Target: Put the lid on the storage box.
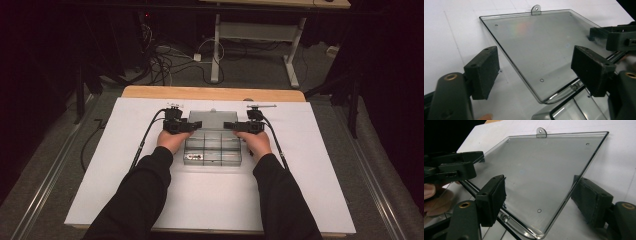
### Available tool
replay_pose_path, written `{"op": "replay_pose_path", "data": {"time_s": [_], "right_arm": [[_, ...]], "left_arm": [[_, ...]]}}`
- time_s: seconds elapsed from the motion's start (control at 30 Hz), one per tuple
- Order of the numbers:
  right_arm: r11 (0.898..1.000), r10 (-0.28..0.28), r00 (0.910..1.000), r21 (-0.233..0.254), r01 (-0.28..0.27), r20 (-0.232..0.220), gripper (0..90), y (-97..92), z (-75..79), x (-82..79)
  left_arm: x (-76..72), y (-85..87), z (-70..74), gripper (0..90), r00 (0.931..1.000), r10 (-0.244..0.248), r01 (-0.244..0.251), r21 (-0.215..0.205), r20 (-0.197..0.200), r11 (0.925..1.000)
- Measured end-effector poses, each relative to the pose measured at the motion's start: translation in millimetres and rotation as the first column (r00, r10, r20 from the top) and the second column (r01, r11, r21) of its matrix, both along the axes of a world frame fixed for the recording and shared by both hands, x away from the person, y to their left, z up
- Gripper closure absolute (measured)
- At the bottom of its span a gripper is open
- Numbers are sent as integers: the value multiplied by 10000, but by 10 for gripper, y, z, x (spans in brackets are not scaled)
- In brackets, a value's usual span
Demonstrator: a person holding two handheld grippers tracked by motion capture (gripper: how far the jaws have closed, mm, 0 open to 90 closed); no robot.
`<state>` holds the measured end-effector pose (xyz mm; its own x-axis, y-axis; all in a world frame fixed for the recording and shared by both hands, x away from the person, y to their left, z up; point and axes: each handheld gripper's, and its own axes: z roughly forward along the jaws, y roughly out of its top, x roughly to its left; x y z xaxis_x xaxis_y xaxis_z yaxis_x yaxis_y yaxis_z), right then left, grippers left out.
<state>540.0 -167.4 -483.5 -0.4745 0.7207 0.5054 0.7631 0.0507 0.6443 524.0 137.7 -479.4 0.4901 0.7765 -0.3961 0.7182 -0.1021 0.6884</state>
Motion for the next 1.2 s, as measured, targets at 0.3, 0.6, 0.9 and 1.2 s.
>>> {"op": "replay_pose_path", "data": {"time_s": [0.3,0.6,0.9,1.2], "right_arm": [[9991,-16,9998,429,25,-208,380,-13,-4,-13],[9986,-188,9984,510,161,538,504,-31,45,-91],[9990,-127,9868,-396,193,1613,596,-18,202,-207],[9912,92,9697,-1306,234,2441,639,-4,317,-341]], "left_arm": [[4,-2,-2,242,9999,-125,125,-186,-12,9997],[-21,-29,78,326,9989,-450,452,-135,146,9989],[-102,-27,200,456,9952,-536,514,291,818,9983],[-205,-1,290,574,9878,-615,523,670,1433,9964]]}}
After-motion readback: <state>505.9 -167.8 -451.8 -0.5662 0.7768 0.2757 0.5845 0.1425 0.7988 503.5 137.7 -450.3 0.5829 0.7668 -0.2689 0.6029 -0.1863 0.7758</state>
